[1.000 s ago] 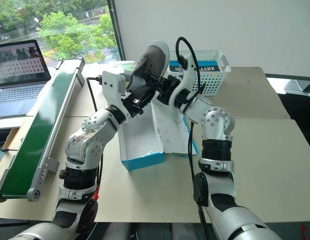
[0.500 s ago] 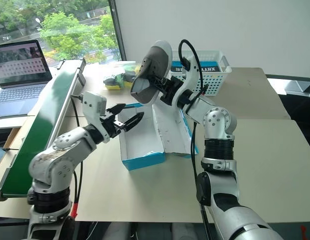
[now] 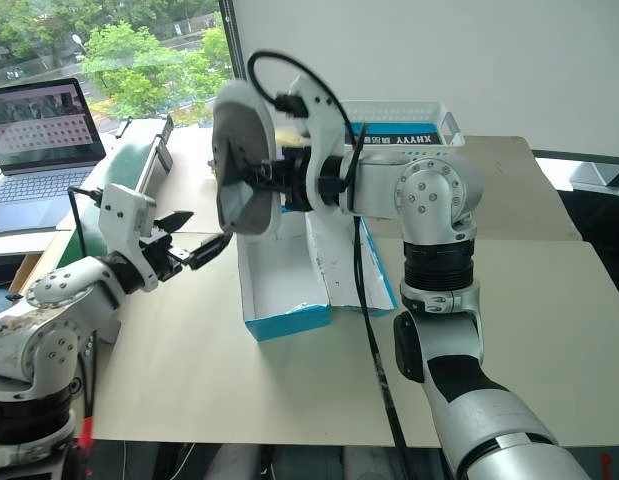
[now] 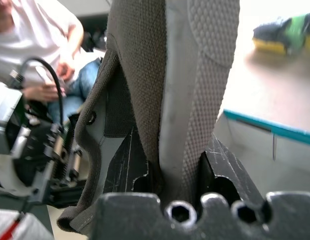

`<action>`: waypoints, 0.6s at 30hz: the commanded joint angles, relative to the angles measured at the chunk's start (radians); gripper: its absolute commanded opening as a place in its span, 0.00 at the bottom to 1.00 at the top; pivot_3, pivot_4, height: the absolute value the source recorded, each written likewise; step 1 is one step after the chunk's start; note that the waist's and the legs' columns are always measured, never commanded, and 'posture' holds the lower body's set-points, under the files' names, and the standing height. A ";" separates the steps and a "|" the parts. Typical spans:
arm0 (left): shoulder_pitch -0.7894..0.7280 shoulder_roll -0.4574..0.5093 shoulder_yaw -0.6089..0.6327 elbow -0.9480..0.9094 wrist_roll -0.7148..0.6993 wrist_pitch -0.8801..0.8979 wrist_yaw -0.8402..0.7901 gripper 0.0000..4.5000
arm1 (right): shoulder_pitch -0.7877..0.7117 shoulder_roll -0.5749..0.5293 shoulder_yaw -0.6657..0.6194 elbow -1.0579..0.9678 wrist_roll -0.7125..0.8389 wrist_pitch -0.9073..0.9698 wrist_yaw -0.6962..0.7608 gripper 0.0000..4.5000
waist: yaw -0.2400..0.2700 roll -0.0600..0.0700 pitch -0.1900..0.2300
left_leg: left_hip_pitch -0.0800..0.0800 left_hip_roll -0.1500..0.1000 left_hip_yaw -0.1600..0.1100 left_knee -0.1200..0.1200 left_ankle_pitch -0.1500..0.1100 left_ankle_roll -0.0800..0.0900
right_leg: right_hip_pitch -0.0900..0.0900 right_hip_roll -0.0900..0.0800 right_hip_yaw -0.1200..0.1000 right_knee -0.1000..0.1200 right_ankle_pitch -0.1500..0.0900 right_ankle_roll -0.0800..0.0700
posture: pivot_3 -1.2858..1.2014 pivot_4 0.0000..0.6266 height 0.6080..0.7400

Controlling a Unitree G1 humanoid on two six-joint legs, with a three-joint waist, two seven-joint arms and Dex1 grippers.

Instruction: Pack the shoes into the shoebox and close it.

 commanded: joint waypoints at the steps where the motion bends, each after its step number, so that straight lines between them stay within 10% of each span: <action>1: 0.005 0.054 -0.012 -0.065 -0.021 -0.020 -0.069 1.00 | -0.006 0.015 0.024 -0.015 -0.065 0.030 -0.039 0.13 | -0.002 0.000 0.000 | 0.000 0.000 0.000 0.000 0.000 0.000 | 0.000 0.000 0.000 0.000 0.000 0.000 | 0.52 0.24 1.00; 18: -0.006 0.164 -0.027 -0.094 -0.061 -0.002 -0.154 1.00 | 0.128 0.023 0.259 0.078 -0.326 -0.048 0.005 0.13 | -0.008 0.000 0.000 | 0.000 0.001 0.001 -0.001 0.000 0.000 | -0.001 0.001 0.000 0.000 0.000 0.000 | 0.52 0.24 1.00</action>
